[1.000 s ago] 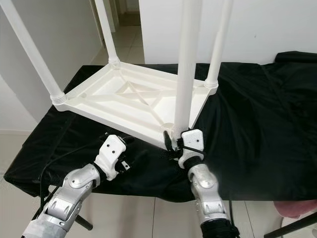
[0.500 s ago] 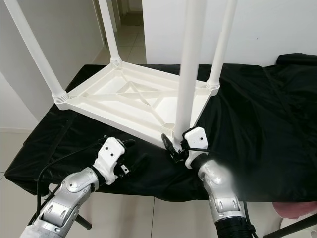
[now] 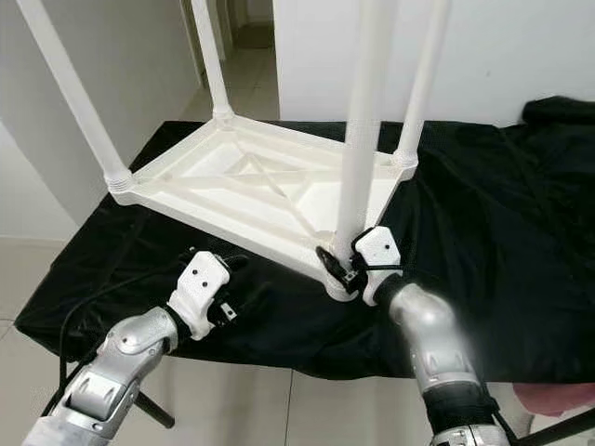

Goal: Building children table

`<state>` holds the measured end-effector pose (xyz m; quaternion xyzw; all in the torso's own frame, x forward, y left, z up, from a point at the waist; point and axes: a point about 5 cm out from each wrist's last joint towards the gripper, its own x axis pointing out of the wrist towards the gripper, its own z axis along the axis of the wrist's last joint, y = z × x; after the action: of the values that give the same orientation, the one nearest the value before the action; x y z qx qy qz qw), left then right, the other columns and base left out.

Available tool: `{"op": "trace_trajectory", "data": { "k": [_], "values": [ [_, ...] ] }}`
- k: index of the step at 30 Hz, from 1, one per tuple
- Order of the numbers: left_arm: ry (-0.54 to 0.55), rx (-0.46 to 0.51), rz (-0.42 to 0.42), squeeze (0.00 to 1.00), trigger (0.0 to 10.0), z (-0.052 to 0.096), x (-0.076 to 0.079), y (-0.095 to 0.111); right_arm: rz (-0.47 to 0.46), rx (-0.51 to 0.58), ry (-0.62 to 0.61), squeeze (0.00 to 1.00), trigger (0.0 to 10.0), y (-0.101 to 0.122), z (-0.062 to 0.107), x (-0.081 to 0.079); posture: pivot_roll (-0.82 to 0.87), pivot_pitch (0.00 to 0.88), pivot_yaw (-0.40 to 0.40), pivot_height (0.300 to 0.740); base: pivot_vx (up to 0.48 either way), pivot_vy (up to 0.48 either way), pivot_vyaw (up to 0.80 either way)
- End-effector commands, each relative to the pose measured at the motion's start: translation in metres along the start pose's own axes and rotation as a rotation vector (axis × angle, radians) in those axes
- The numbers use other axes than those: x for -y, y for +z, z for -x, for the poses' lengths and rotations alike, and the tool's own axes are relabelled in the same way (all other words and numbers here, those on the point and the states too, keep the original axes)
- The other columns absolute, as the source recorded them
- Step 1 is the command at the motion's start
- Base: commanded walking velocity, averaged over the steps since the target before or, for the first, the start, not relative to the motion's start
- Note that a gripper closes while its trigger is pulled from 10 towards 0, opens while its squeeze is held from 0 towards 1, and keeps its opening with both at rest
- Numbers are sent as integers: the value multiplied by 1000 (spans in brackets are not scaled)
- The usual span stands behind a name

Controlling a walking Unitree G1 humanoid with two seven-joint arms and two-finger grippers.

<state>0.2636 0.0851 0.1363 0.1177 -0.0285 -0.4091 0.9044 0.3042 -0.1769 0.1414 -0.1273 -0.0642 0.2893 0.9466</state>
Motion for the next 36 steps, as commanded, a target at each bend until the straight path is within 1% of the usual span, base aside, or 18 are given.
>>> {"op": "trace_trajectory", "data": {
  "k": [1, 2, 3, 4, 7, 8, 13, 14, 15, 17, 22, 23, 24, 27, 29, 31, 34, 36],
  "values": [
    [-45, -10, -7, 0, 10000, -1, 0, 1, -13, -1, -17, 0, 0, -1, 2, 0, 20, 0, 97, 740, 0, 0, 0],
    [-47, -11, -7, 0, 10000, -1, 1, 1, -23, -1, -33, 0, 3098, -1, 2, 0, 17, 0, 97, 740, 0, 0, 0],
    [-47, -11, -7, 0, 10000, -1, 1, 1, -23, -1, -33, 0, 3098, -1, 2, 0, 17, 0, 97, 740, 0, 0, 0],
    [-49, -11, -7, 0, 10000, -2, 1, 1, -34, -1, -42, 0, 10000, -2, 2, 0, 14, 0, 98, 740, 0, 0, 0],
    [-53, -11, -8, 0, 10000, -2, 2, 2, -58, 0, -63, 0, 10000, -2, 2, -2, 14, 0, 98, 740, 0, 0, 0],
    [-56, -10, -9, 0, 10000, -3, 2, 2, -82, 10, -109, 0, 10000, -1, 1, -5, 14, 0, 98, 740, 0, 0, 0],
    [-58, -9, -8, 0, 10000, -3, 3, 2, -106, 4, -166, 0, 10000, 0, 0, -7, 5, 0, 92, 740, 0, 0, 0],
    [-59, -9, -7, 0, 10000, -4, 3, 2, -115, 4, -188, 0, 10000, 0, -1, -7, 5, 0, 92, 740, 0, 0, 0],
    [-60, -9, -5, 0, 10000, -4, 4, 2, -125, -2, -263, 0, 10000, 0, -4, -8, 5, 0, 83, 740, 0, 0, 0],
    [-61, -9, -4, 0, 10000, -4, 5, 2, -131, -7, -290, 0, 10000, 0, -5, -9, 5, 0, 83, 740, 0, 0, 0],
    [-68, -4, 3, 0, 10000, -6, 8, 2, -137, -28, -389, 0, 10000, 0, -9, -18, 5, 0, 79, 740, 0, 0, 0],
    [-71, -3, 3, 0, 10000, -6, 9, 3, -162, -26, -433, 0, 10000, 1, -10, -20, 5, 0, 79, 740, 0, 0, 0],
    [-71, -3, 3, 0, 10000, -6, 9, 3, -162, -26, -433, 0, 10000, 1, -10, -20, 5, 0, 79, 740, 0, 0, 0],
    [-70, 1, 3, 0, 10000, -6, 9, 3, -219, -43, -585, 0, 10000, 0, -8, -26, 7, 0, 63, 740, 0, 0, 0],
    [-65, 4, 5, 0, 10000, -7, 9, 4, -243, -68, -652, 0, 10000, -1, -7, -29, 7, 0, 63, 740, 0, 0, 0],
    [-64, 4, 6, 0, 10000, -7, 9, 4, -248, -73, -660, 0, 10000, -2, -6, -29, 7, 0, 63, 740, 0, 0, 0],
    [-21, 15, 33, 0, 10000, -5, 7, 5, -259, -89, -734, 0, 10000, -2, -7, -42, 7, 0, 51, 740, 0, 0, 0],
    [11, 28, 44, 0, 10000, -3, 5, 7, -269, -99, -745, 0, 10000, -1, -8, -45, -2, 0, 47, 740, 0, 0, 0]
  ]
}}
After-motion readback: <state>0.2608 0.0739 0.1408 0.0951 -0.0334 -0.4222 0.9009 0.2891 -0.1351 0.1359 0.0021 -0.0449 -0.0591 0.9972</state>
